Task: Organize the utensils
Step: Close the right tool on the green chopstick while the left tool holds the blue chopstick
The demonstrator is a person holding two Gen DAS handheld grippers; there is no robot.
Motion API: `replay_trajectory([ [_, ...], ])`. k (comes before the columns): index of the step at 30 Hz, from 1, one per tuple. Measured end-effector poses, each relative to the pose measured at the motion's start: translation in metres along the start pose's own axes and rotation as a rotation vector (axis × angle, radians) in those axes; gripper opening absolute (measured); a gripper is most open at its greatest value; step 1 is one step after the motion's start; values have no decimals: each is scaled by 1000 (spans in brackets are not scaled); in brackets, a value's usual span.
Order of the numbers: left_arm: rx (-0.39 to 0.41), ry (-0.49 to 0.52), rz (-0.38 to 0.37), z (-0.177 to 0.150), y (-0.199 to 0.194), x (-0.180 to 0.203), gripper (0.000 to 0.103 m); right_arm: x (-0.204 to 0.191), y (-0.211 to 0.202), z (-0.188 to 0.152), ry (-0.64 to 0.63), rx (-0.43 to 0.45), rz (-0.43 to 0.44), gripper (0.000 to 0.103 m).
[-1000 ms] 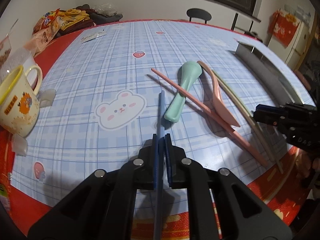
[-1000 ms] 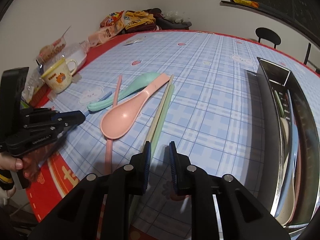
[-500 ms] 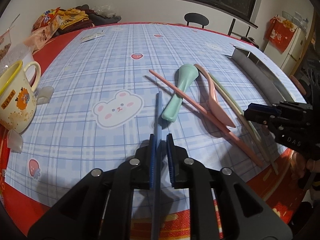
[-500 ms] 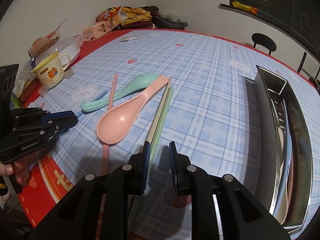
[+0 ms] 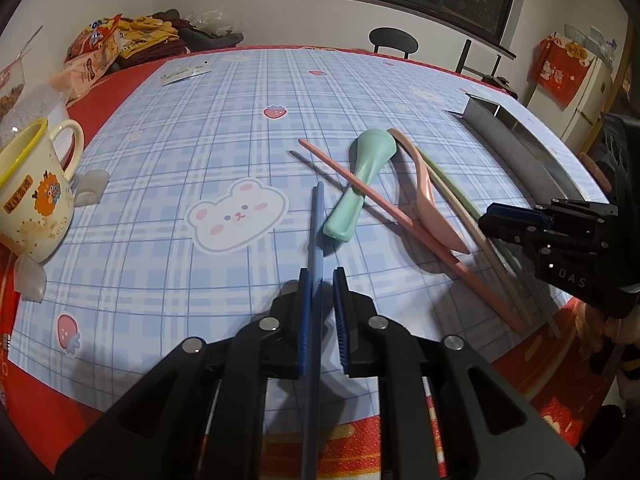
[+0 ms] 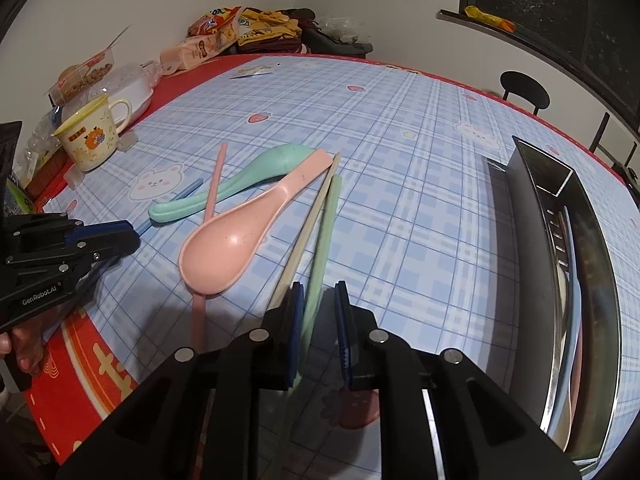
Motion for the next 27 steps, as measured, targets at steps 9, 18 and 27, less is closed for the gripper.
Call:
replay_trajectory([
  [9,-42,162,70,-5,-2,16,27,12,-4,-5,85,6,59,7],
  [18,-15,257,151,-14,-9,13,28,15,-5,-5,108,7,87,7],
  [27,4,304,147,-16,-7,22,11,14,-5,-5,119,10,93,7],
])
Point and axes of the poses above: each gripper's, at about its wrist camera, not at the fingertips, and y roughly the way its jaws point, x to its right, z to its top, the point moved 8 cm from there along y, roughly the way its jaws point, and after that the axes turned 1 degree about x, right-handed, at the moved point
